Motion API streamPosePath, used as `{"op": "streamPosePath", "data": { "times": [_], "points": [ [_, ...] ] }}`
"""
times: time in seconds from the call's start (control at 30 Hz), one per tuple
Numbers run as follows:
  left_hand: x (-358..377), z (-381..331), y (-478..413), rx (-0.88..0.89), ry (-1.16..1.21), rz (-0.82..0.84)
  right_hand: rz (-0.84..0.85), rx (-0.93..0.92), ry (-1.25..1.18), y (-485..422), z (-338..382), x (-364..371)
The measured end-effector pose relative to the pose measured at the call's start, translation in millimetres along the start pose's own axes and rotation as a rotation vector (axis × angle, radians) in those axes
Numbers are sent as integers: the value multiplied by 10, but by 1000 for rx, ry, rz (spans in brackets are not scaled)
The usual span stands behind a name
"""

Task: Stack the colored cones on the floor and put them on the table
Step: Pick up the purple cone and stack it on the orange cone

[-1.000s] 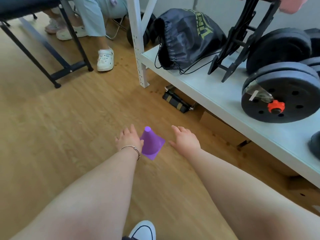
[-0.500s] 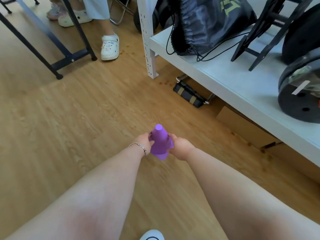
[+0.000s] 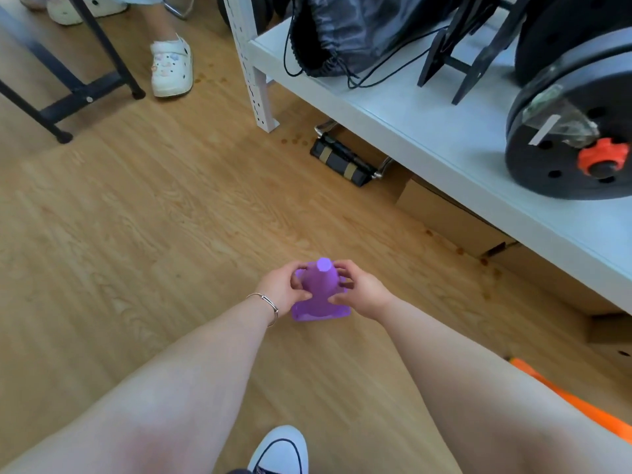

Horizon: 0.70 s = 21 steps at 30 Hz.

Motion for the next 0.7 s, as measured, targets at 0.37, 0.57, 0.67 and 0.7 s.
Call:
{"op": "streamPosePath", "data": {
  "times": [0.37, 0.57, 0.67, 0.7],
  "points": [
    [703, -301, 277, 64, 54, 26, -23, -30, 138, 466, -530, -464],
    [1063, 4, 352, -39, 64, 48, 11, -46, 417, 474, -812, -453],
    [1125, 43, 369, -35, 70, 50, -10, -59, 420, 504, -857, -463],
    [1149, 23, 381, -28, 55, 65, -8, -60, 412, 545, -868, -488]
  ]
}}
Point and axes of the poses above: each hand's wrist, its own y-axis away from the middle knuckle, its own x-axis out of the palm, z = x × y, the point moved 8 cm from there along -y, towards the middle knuckle, and after that the axes turned 4 degrees about -z, right-handed, at the moved point
